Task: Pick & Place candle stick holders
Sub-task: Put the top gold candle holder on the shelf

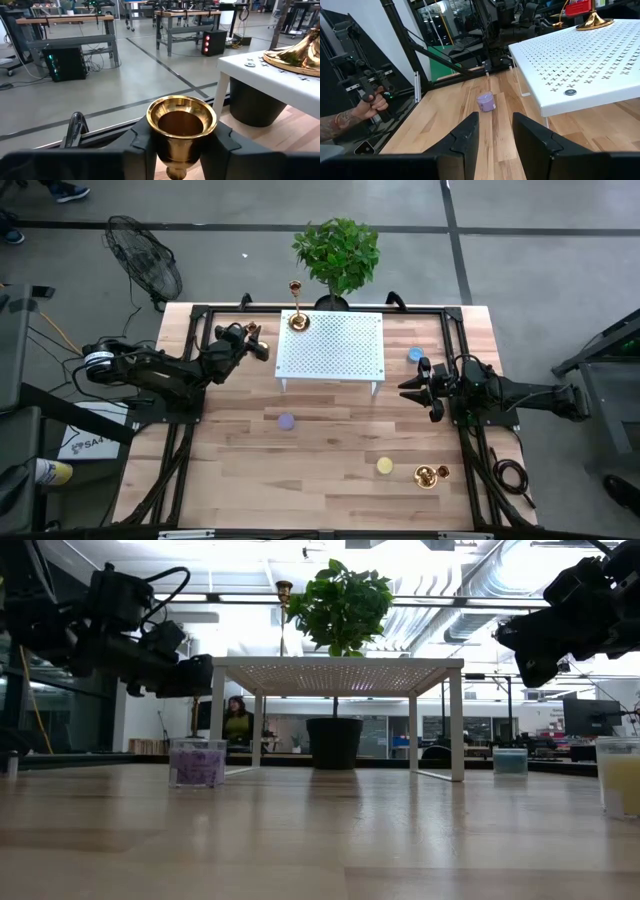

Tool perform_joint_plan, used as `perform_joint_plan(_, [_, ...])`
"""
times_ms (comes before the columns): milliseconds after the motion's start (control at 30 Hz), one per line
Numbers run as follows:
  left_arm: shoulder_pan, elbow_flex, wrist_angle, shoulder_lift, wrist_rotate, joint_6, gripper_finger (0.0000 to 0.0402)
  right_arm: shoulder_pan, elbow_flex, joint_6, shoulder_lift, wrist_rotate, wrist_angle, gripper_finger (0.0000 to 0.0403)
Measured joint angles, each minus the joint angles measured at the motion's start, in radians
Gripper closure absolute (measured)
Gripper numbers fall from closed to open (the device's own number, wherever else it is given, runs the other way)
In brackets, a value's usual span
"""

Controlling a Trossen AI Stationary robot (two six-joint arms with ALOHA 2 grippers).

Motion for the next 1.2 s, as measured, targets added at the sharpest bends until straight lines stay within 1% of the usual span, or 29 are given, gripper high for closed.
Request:
perform_joint_plan(100, [0.000, 0.000, 0.002, 0.000, -0.001, -0.012, 0.0297, 0.000, 0.000, 0.000, 0.000, 0.000, 0.000, 0.0289])
perform_joint_plan(233, [0.000, 0.000, 0.009, -0.002, -0.026, -0.018, 0.0289, 0.000, 0.000, 0.000, 0.000, 0.000, 0.000, 0.0289])
perform_joint_plan(367, [0.000, 0.000, 0.027, -0.024, -0.028, -0.002, 0.0297, 0.000, 0.000, 0.000, 0.000, 0.000, 0.000, 0.0289])
perform_joint_plan(467, [0.000, 0.000, 0.036, -0.060, -0.029, 0.006, 0.0301, 0.000, 0.000, 0.000, 0.000, 0.000, 0.000, 0.0289])
perform_joint_plan(800, [0.000, 0.000, -0.004, -0.236, -0.037, 0.071, 0.0289, 0.000, 0.000, 0.000, 0.000, 0.000, 0.000, 0.0289])
perform_joint_plan(933, [0.000, 0.031, -0.168, -0.325, -0.038, 0.083, 0.0288, 0.000, 0.000, 0.000, 0.000, 0.000, 0.000, 0.0289])
perform_joint_plan(1033, [0.000, 0.094, -0.341, -0.387, -0.037, 0.081, 0.0288, 0.000, 0.000, 0.000, 0.000, 0.000, 0.000, 0.0289])
perform_joint_plan(1200, [0.000, 0.224, -0.593, -0.444, -0.024, 0.034, 0.0287, 0.000, 0.000, 0.000, 0.000, 0.000, 0.000, 0.0289])
